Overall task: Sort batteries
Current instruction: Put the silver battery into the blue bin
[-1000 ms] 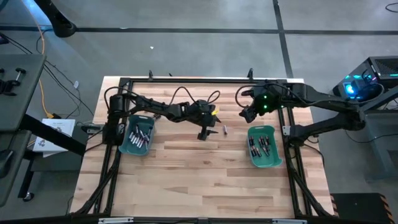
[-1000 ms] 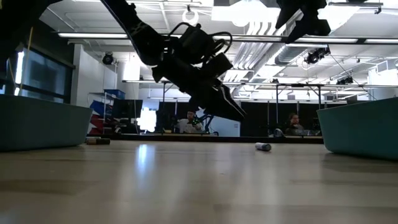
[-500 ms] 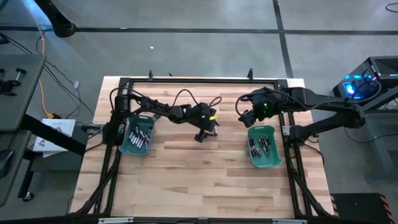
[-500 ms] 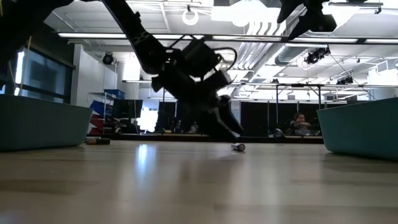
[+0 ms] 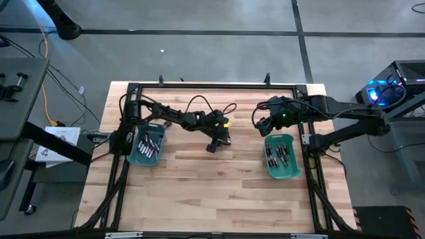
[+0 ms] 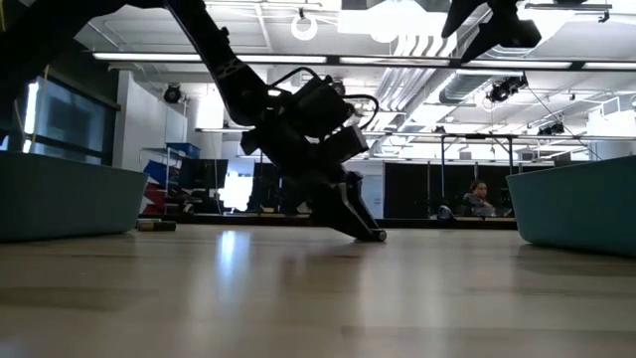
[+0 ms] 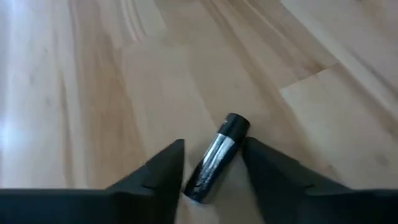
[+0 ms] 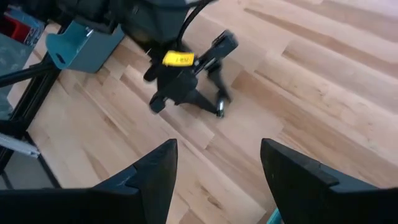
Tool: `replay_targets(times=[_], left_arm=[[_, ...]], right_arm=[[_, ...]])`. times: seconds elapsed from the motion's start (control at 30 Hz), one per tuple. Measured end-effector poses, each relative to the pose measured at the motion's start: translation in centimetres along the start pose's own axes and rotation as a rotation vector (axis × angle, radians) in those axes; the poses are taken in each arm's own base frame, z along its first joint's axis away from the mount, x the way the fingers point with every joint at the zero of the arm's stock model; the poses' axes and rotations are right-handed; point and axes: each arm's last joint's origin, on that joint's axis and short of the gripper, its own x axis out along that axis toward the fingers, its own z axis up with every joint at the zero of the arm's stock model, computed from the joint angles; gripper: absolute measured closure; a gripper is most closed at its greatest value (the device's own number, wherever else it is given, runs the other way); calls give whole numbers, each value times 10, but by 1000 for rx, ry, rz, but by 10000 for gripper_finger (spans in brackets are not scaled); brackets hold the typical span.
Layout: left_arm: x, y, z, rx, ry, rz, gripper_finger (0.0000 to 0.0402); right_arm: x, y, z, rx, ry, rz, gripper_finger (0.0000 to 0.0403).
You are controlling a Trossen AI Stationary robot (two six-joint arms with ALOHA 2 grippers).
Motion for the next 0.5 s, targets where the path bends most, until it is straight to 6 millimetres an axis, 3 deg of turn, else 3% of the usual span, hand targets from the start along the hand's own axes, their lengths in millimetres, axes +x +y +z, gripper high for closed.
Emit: replay_targets(times=[0.2,0.37,0.5], left_arm=[[0,-15,7,-171,50,-26,365],[-22,-28,22,-389,166,85,367],[-66,-34,47,-544,190,252,367]], right_arm=[[0,-1,1,-25,-41,-32,179],[0,-4,6,-80,-124,-95,179],[1,-7,20,-163,-191,-103,179]])
